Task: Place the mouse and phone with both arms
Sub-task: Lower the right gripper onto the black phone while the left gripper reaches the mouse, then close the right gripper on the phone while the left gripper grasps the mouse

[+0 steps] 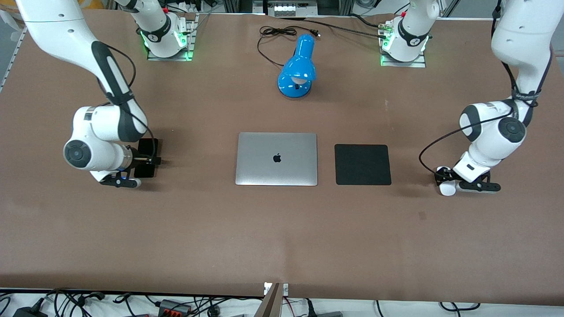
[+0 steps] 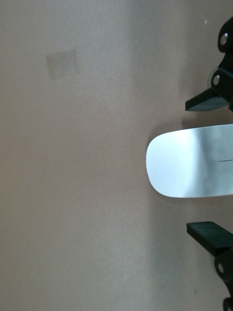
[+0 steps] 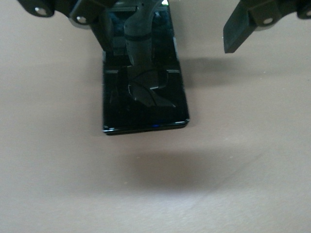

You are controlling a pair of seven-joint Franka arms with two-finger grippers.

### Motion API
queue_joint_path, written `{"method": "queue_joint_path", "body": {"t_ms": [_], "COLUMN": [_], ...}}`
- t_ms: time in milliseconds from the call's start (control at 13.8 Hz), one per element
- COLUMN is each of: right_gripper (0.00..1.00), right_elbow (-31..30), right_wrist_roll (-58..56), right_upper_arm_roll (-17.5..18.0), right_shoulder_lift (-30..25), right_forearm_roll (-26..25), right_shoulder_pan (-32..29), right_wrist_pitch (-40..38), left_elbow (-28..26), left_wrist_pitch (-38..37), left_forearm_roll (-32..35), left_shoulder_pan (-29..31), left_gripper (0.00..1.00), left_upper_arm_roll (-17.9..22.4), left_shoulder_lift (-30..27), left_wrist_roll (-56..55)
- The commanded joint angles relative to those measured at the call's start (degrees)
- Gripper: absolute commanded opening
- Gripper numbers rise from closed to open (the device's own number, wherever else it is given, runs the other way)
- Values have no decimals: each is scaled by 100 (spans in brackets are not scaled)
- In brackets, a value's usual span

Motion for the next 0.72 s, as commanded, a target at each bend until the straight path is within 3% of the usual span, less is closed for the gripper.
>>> {"method": "queue_joint_path", "body": {"t_ms": [0,72,217,362,507,652], "right_gripper": [100,100,100,100,100,100], "right_elbow": [-438,-456,-509,-509,-518,-553], "right_wrist_roll": [-484,-598,-608,-600,-591,-556], "right_upper_arm_roll": [-59,-68,-68,-68,-68,-68], "right_shoulder_lift": [-197,-223,-232,-224,-197,-162], "right_forearm_roll": [-73,-73,-73,-73,-55,-46], "right_shoulder_pan": [-58,-145,-163,-172,-172,-198], "right_wrist_pitch": [388,397,406,415,459,538], "left_elbow": [-23,-23,-32,-49,-32,3], "left_wrist_pitch": [144,135,135,91,65,3], "left_forearm_roll": [66,66,66,66,66,66], "left_shoulder_pan": [44,53,53,53,44,44], "left_gripper": [100,100,86,56,38,36], "left_upper_arm_roll": [-12,-12,-12,-12,-12,-21], "left_shoulder_lift": [72,72,81,72,38,-15], "left_wrist_roll": [136,128,102,75,31,31]}}
